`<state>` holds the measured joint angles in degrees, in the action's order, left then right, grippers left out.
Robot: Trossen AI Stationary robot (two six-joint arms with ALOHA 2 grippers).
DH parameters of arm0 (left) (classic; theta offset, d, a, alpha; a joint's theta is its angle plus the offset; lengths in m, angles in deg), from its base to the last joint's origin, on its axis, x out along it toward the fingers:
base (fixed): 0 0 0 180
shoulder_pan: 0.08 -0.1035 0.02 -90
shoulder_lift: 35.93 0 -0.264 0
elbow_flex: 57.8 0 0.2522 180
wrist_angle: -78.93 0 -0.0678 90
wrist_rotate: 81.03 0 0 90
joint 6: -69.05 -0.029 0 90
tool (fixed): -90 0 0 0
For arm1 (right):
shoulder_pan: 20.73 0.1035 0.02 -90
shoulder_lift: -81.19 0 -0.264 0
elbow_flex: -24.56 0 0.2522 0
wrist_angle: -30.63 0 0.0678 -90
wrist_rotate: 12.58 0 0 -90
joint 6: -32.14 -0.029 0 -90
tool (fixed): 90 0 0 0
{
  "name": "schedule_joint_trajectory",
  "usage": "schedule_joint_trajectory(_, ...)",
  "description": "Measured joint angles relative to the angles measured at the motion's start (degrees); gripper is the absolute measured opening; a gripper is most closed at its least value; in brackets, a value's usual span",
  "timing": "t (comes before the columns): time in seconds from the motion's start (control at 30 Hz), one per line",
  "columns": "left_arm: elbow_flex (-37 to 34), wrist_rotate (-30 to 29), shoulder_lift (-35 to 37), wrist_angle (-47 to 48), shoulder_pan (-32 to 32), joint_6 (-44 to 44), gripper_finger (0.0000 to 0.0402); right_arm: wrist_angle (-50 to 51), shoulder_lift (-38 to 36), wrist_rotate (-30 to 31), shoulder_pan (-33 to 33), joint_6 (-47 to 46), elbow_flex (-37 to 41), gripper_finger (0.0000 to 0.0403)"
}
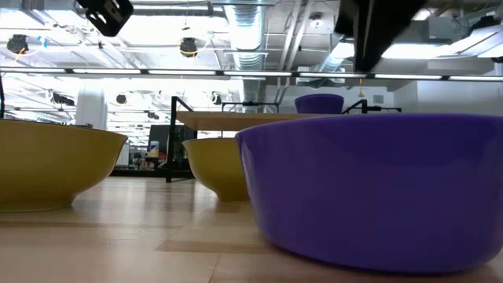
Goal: Pick & Place Mini bowls
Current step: Stack the blue bowl on the stacked blue bowls on the shelf
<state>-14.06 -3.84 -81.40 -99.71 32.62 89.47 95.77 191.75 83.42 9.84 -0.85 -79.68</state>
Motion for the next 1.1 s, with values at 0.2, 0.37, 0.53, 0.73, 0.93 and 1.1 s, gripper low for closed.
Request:
schedule_joint_trajectory(0.2,0.0,0.0,-0.4,-0.5,0.0,0.0,0.0154,-0.7,2.3,0.0,-0.8,-1.5,0.0,0.0096)
schedule_joint_trajectory(0.37,0.0,0.0,-0.4,-0.5,0.0,0.0,0.0154,-2.1,2.3,0.2,-1.5,-1.1,0.0,0.0095)
schedule_joint_trajectory(0.53,0.0,0.0,-0.4,-0.6,0.0,0.0,0.0154,-3.8,3.3,0.5,-2.4,0.9,0.0,0.0096)
schedule_joint_trajectory(0.73,0.0,0.0,-0.4,-0.8,0.0,0.0,0.0154,-3.8,4.3,0.8,-3.5,1.9,0.1,0.0095)
schedule_joint_trajectory(0.93,0.0,0.0,-0.4,-0.8,0.0,0.0,0.0154,-4.4,5.0,0.3,-4.0,2.2,0.0,0.0095)
schedule_joint_trajectory(1.1,0.0,0.0,-0.4,-0.8,0.0,-0.2,0.0154,-4.2,5.0,0.2,-4.0,2.9,0.0,0.0095)
